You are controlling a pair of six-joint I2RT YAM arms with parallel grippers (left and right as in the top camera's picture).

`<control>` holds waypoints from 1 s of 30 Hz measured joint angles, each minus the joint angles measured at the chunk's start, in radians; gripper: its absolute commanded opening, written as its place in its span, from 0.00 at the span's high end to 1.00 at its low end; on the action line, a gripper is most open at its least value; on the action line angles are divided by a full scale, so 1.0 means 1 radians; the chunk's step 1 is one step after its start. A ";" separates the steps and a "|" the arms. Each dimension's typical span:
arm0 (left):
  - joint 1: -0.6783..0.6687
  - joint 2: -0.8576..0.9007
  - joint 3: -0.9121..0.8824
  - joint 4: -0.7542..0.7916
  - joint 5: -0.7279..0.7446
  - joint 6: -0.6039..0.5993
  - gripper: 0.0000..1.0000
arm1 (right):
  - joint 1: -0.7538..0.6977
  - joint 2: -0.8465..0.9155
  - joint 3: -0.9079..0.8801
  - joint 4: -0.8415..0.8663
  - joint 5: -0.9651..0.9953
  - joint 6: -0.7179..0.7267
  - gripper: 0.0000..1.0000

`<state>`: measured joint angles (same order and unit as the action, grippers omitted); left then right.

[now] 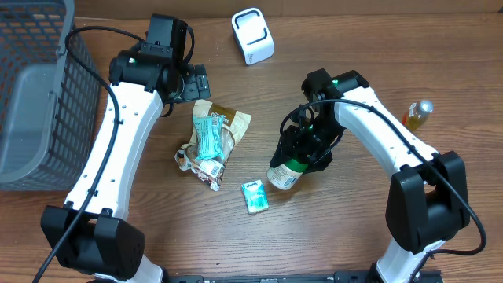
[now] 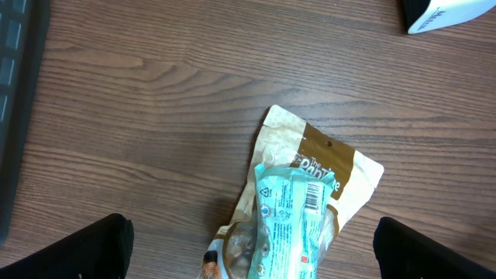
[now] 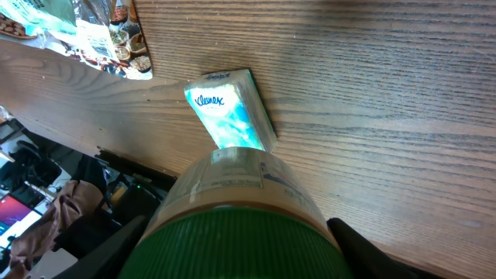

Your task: Scan the item barcode

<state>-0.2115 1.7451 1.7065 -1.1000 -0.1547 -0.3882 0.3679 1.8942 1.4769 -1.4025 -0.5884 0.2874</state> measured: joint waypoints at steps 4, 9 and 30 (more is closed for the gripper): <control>0.000 0.000 0.000 0.000 0.000 0.000 0.00 | 0.000 0.000 0.000 0.000 0.000 0.000 0.59; 0.000 0.000 0.000 0.000 0.000 0.000 0.00 | 0.000 0.000 0.000 0.000 0.000 0.000 0.59; 0.000 0.000 0.000 0.000 0.000 0.000 0.00 | 0.000 0.000 0.000 -0.082 -0.128 0.000 0.60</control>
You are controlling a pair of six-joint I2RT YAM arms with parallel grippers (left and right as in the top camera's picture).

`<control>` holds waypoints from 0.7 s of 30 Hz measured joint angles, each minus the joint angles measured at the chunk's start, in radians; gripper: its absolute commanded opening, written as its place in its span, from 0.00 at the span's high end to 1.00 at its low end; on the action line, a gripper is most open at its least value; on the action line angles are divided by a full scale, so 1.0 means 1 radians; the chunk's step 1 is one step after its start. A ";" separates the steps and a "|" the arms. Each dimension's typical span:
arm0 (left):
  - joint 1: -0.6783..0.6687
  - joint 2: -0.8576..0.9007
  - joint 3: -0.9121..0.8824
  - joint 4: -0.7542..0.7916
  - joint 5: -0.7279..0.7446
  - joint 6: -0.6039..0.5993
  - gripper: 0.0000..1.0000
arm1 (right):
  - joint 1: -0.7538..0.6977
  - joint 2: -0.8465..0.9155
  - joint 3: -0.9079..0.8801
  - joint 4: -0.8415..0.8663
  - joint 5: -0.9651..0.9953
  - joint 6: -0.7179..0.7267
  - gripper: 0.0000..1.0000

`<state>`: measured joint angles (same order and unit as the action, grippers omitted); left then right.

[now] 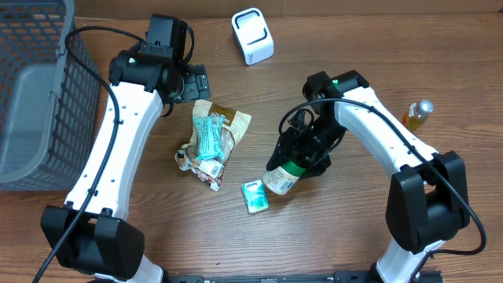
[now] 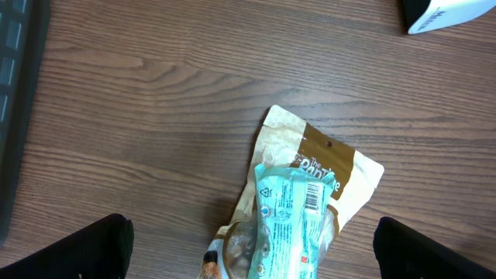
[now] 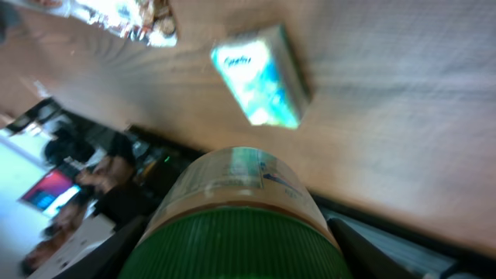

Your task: Scan the item barcode

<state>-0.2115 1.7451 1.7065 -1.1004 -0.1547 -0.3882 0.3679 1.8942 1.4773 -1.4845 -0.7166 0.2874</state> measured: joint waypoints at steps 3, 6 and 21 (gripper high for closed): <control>0.000 0.000 0.000 0.000 0.000 0.000 0.00 | 0.000 0.000 0.000 -0.052 -0.061 0.000 0.59; 0.000 0.000 0.000 0.000 0.000 0.000 0.00 | 0.000 0.000 0.000 -0.066 -0.113 0.000 0.60; 0.000 0.000 0.000 0.000 0.000 0.000 0.00 | 0.000 0.000 0.000 -0.072 -0.321 0.097 0.81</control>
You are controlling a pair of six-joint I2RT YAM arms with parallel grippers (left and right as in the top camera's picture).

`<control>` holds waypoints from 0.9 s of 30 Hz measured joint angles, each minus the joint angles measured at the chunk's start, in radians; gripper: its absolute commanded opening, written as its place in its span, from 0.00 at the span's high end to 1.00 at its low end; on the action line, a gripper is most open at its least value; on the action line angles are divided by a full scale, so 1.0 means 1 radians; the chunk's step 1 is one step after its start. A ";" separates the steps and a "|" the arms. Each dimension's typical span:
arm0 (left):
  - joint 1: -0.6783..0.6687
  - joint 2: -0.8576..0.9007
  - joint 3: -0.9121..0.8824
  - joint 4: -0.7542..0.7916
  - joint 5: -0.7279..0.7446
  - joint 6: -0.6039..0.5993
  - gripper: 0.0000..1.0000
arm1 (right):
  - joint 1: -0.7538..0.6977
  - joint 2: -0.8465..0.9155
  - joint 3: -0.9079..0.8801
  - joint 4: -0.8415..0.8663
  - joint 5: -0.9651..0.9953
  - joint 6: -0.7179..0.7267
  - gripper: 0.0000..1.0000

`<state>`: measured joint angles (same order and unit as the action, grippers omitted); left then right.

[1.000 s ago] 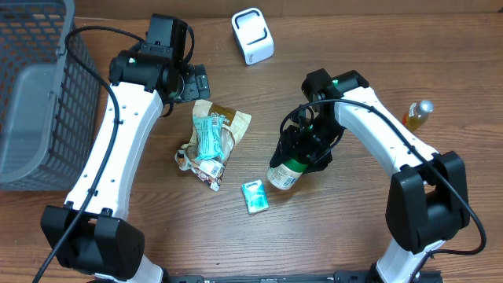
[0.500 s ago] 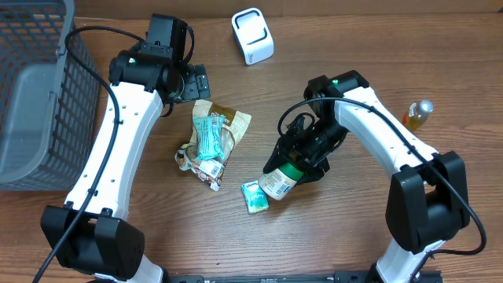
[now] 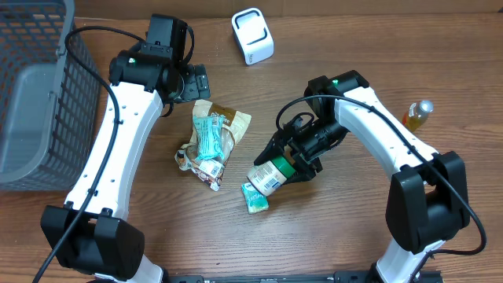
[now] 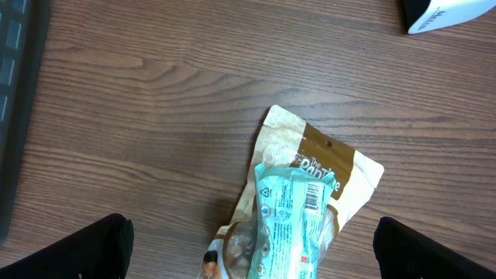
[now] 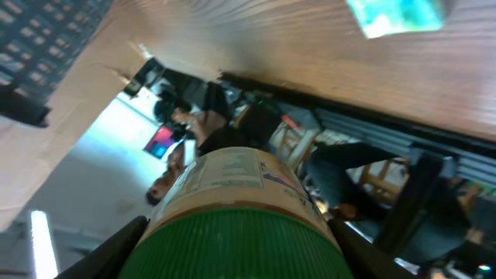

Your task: Scan the item barcode

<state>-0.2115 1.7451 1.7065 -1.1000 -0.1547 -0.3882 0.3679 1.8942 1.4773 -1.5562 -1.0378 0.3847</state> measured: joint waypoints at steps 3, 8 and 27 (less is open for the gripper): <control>0.000 0.000 0.000 0.000 0.000 0.000 0.00 | 0.000 0.000 0.000 0.000 -0.036 0.006 0.81; 0.000 0.000 0.000 0.000 0.000 0.000 0.00 | 0.000 0.000 0.000 0.000 -0.065 0.008 0.82; 0.000 0.000 0.000 0.000 0.000 0.000 0.00 | 0.000 0.000 0.000 0.259 0.237 0.013 0.82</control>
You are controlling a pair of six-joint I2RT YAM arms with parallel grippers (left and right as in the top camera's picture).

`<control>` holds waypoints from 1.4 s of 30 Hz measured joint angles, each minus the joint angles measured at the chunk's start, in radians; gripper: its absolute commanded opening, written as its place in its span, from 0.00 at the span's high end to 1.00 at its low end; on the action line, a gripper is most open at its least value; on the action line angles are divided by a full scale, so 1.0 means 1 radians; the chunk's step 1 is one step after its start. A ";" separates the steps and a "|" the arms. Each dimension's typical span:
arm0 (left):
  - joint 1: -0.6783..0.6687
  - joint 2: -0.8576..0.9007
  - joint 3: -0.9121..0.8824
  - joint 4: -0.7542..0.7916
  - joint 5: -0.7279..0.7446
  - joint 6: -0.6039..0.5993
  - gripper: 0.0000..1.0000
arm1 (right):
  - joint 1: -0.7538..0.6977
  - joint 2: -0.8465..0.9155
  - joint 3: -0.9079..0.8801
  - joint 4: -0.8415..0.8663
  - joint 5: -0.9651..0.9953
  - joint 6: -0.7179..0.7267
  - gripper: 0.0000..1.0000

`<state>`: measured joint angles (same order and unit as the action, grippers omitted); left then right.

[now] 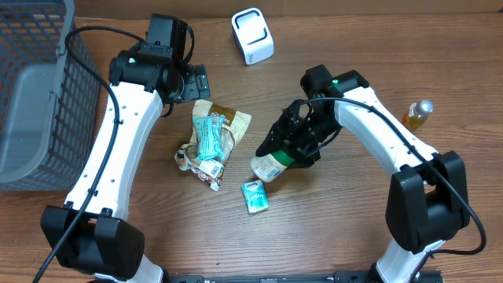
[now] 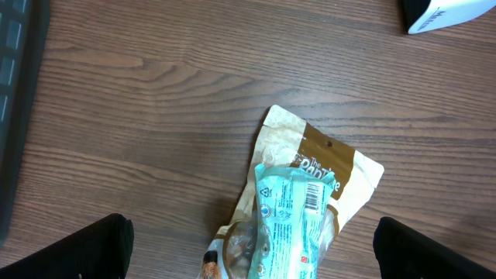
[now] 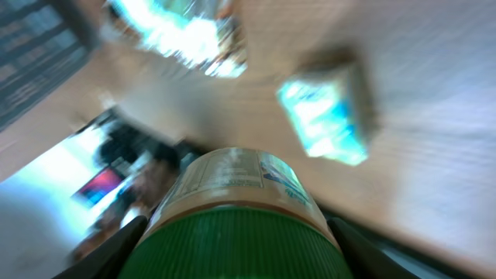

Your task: Scan the item barcode

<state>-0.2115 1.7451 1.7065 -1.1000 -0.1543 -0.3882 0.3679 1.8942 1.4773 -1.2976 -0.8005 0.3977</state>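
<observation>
The jar, pale-labelled with a green lid, hangs tilted above the table, its base pointing left. My right gripper is shut on it at the lid end. In the right wrist view its fingers flank the lid, and the picture is blurred. The white scanner stands at the back centre, its corner showing in the left wrist view. My left gripper is open above a teal packet, well apart from the jar.
A brown snack bag and the teal packet lie left of the jar. A small tissue pack lies below it. A grey basket stands at the left edge, and a small bottle at the far right.
My right gripper has moved a little up and back with the jar, still tilted. Its wrist view now faces the table and tissue pack instead of the room. The left arm is unchanged.
My right gripper was shut on the jar, which was upright right of the tissue pack. Then the jar leaned left. After that it was tilted far over, base to the lower left. Now it is held slightly farther back. The left gripper stayed open over the packets.
</observation>
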 measured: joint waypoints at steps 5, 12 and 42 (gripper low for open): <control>0.000 0.000 0.000 0.000 0.000 0.000 0.00 | 0.000 0.000 0.000 0.060 0.134 -0.001 0.71; 0.000 0.000 0.000 0.000 0.000 0.000 0.00 | 0.000 0.000 0.000 0.113 0.183 -0.001 0.72; 0.000 0.000 0.000 0.000 0.000 0.000 0.00 | 0.000 0.000 0.000 0.159 0.156 -0.002 0.82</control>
<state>-0.2115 1.7451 1.7065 -1.1000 -0.1547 -0.3882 0.3679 1.8942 1.4773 -1.1381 -0.6441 0.3962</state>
